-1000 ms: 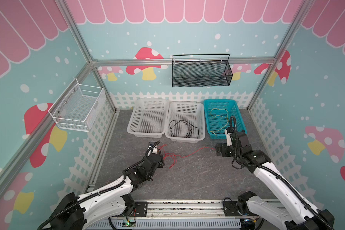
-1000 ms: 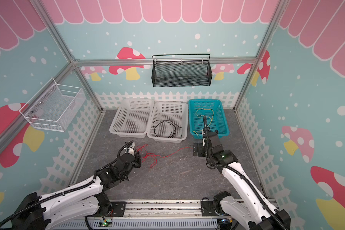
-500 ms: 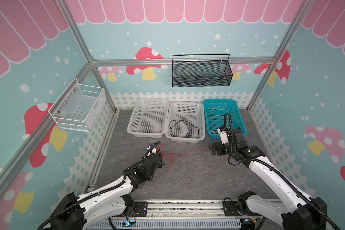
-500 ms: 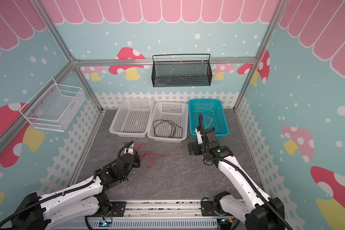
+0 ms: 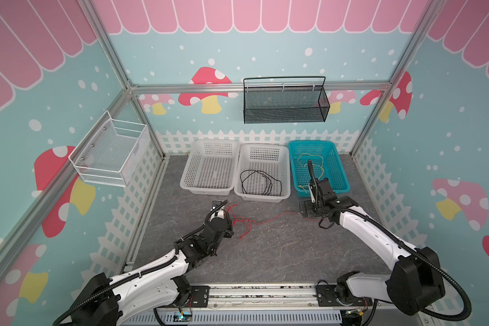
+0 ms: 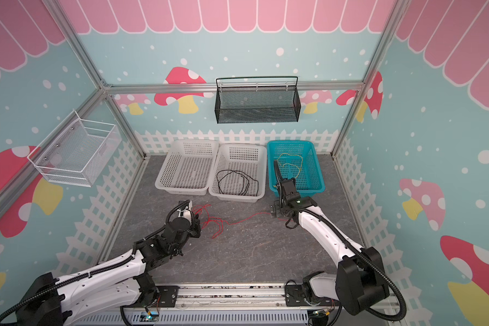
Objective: Untangle and sort cables by color
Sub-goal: Untie the cable.
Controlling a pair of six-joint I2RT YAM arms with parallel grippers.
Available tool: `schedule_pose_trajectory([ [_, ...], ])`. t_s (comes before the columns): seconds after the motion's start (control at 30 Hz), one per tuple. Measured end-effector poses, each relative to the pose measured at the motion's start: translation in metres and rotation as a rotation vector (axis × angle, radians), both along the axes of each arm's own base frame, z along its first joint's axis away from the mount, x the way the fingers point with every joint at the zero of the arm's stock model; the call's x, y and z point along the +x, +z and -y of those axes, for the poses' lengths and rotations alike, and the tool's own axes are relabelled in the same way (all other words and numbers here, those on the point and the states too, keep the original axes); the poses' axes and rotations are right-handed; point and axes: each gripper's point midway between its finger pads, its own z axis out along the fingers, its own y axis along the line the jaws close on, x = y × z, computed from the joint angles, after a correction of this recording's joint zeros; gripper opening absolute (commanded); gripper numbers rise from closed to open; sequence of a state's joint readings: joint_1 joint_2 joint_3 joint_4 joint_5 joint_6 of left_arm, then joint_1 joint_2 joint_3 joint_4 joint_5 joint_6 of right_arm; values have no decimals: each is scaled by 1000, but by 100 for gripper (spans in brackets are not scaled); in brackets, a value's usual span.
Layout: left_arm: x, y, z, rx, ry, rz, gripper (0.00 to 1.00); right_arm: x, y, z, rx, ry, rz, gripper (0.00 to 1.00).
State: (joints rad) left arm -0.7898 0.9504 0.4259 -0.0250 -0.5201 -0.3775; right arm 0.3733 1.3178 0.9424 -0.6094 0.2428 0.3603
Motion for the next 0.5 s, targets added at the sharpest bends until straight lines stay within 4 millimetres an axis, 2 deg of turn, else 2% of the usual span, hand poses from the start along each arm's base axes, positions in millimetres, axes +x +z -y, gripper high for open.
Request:
schedule_pose_trajectory([
  [0.2, -2, 13, -13, 5, 43, 38, 0, 0, -17, 11, -79, -29, -48, 98],
  [0.43, 4, 18, -57, 20, 207, -11, 0, 0, -23, 15, -109, -33, -69, 98],
  [0.5, 4, 16, -60, 15, 215, -27, 0, 2, -21, 13, -105, -24, -64, 98],
])
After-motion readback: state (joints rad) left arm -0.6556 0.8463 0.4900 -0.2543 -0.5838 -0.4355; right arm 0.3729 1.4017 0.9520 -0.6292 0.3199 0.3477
